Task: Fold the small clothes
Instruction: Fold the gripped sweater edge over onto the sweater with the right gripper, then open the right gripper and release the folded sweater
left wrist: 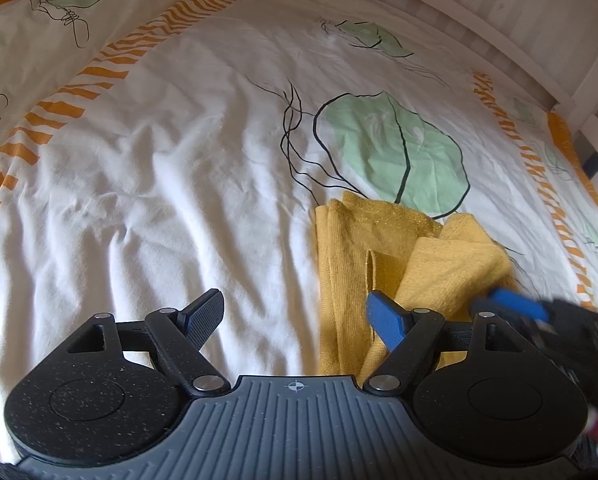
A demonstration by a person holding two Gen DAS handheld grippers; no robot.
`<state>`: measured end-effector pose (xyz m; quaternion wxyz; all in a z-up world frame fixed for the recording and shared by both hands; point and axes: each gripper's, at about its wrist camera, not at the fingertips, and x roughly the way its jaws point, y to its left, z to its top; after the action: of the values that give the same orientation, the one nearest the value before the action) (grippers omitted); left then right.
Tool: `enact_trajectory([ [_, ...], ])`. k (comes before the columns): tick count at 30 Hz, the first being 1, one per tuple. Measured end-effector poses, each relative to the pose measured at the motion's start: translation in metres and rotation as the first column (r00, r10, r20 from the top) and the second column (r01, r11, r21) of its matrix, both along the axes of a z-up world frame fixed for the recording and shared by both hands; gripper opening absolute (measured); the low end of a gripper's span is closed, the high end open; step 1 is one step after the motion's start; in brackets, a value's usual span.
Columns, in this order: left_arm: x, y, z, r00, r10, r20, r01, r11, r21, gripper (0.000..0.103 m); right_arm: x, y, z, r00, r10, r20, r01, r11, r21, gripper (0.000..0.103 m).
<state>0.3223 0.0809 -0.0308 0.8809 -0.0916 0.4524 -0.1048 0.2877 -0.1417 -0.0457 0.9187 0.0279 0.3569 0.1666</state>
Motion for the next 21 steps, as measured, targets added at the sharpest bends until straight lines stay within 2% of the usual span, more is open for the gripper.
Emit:
enact_trajectory([
  [4, 0.001, 0.001, -0.002, 1.000, -0.002, -0.007, 0.002, 1.000, 0.001, 0.078, 0.037, 0.016, -0.010, 1.000, 0.020, -0.018, -0.020, 0.999, -0.029, 0.046],
  [9, 0.006, 0.002, -0.007, 1.000, 0.004, -0.028, -0.004, 1.000, 0.007, 0.078, 0.065, 0.025, -0.021, 0.999, 0.015, -0.045, -0.014, 1.000, 0.023, 0.046],
  [14, 0.007, 0.001, -0.009, 0.999, -0.002, -0.032, 0.002, 1.000, 0.008, 0.078, 0.056, 0.012, -0.018, 0.999, -0.002, -0.038, 0.004, 0.998, 0.065, 0.046],
  [19, 0.005, -0.005, -0.010, 0.999, -0.022, -0.030, 0.022, 1.000, 0.018, 0.078, 0.029, -0.005, -0.018, 1.000, -0.020, -0.005, 0.020, 1.000, -0.009, 0.049],
  [21, 0.004, -0.008, -0.011, 0.999, -0.029, -0.029, 0.030, 0.999, 0.025, 0.078, 0.017, -0.015, -0.019, 0.999, -0.043, 0.011, 0.043, 0.999, -0.031, 0.054],
])
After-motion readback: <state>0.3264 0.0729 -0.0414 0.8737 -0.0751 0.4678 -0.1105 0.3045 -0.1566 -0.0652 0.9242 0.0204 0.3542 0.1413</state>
